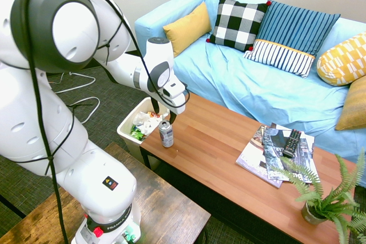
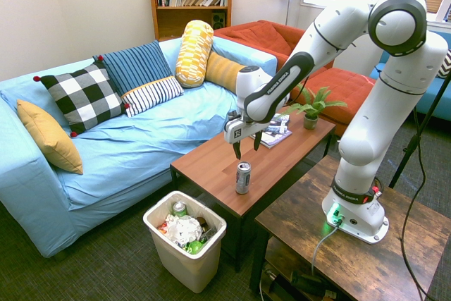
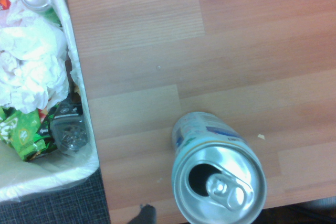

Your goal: Throw the can in the trash bin

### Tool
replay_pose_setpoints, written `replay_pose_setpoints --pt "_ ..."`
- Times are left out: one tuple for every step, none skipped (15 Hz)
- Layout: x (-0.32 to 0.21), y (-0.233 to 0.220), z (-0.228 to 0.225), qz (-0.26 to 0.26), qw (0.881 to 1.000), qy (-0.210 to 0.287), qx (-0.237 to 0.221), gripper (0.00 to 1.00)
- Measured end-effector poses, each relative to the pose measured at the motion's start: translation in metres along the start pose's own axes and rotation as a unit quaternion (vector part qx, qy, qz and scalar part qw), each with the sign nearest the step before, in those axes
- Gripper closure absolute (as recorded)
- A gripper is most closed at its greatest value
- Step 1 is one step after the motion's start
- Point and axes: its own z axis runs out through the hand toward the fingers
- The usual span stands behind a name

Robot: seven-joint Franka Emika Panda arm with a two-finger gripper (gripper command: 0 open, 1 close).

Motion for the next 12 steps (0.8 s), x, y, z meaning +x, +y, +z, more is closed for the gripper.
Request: replay_pose_setpoints --pt "-0.002 -0.002 0.009 0.001 1.000 0.000 -0.002 0.00" --pt "-0.004 -0.003 0.016 0.003 1.000 -0.001 -0.004 0.00" --pt "-0.005 -0.003 0.021 0.004 1.000 -0.001 -0.006 0.00" --pt "-0.005 -0.003 0.026 0.007 1.000 -0.002 -0.008 0.00" --pt "-0.004 -0.002 0.032 0.009 1.000 -0.001 -0.012 0.00" --pt "-0.002 -0.001 0.038 0.010 1.000 -0.001 -0.014 0.00" --pt "-0.001 0.000 0.045 0.011 1.000 0.000 -0.015 0.00" --pt "0.000 0.000 0.053 0.011 1.000 -0.001 -0.016 0.00" --pt "0.002 0.000 0.061 0.011 1.000 -0.003 -0.017 0.00" --pt "0.003 -0.001 0.068 0.012 1.000 -0.006 -0.019 0.00" --pt "0.005 -0.004 0.073 0.012 1.000 -0.008 -0.021 0.00" --pt "0.007 -0.006 0.079 0.013 1.000 -0.010 -0.024 0.00"
